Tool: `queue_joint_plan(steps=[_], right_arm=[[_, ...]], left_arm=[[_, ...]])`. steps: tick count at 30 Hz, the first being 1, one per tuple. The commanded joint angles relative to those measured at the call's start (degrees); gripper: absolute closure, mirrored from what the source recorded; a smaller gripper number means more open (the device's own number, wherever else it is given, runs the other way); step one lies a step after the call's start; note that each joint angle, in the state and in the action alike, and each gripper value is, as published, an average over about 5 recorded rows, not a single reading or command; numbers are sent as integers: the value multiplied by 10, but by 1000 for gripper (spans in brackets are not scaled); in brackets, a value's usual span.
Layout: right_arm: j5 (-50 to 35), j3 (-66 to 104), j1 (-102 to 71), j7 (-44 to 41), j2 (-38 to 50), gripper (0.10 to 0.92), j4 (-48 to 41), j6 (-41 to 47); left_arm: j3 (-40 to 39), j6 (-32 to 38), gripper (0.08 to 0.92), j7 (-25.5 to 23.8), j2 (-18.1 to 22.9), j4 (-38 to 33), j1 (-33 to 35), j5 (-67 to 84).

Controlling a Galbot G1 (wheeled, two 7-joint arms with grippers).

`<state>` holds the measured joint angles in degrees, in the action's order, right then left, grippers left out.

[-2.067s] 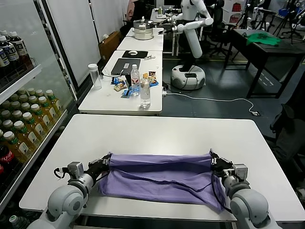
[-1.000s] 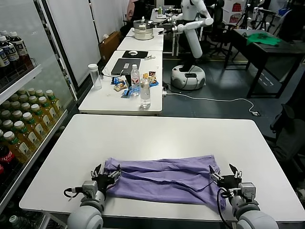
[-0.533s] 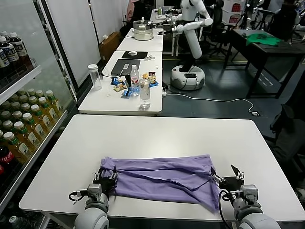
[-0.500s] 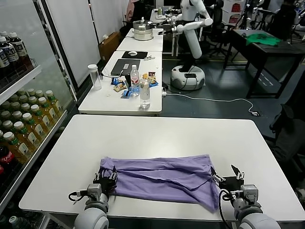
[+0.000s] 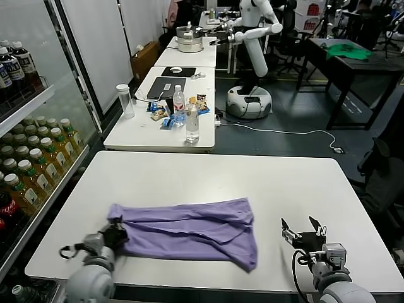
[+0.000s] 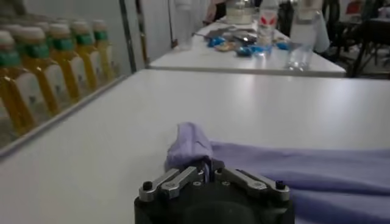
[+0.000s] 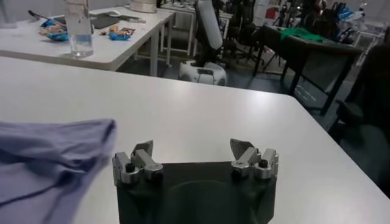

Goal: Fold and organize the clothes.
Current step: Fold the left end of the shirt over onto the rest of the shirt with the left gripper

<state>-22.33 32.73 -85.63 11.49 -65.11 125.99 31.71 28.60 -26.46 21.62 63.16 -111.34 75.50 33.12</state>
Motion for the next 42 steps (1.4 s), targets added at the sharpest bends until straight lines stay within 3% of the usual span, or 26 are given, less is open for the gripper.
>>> queue_joint_plan(steps=[1, 5, 11, 21, 34, 42], right_arm=[[0, -2, 1, 1, -2, 203, -2, 0], [3, -3, -2, 1, -4, 203, -4, -1], [7, -5, -6, 0, -4, 203, -4, -1], [9, -2, -3, 0, -4, 203, -9, -2], [11, -4, 5, 0, -8, 203, -21, -3], [13, -8, 8, 0, -9, 203, -24, -2]], left_arm=[[146, -22, 876, -11, -76, -92, 0, 207], [136, -31, 876, -19, -53, -170, 7, 327], [16, -28, 876, -23, 24, -227, -7, 370], [-170, -27, 876, -5, 92, -129, -77, 313], [-264, -24, 864, 16, 133, -23, -162, 229], [-287, -17, 658, -3, 137, -12, -181, 200]])
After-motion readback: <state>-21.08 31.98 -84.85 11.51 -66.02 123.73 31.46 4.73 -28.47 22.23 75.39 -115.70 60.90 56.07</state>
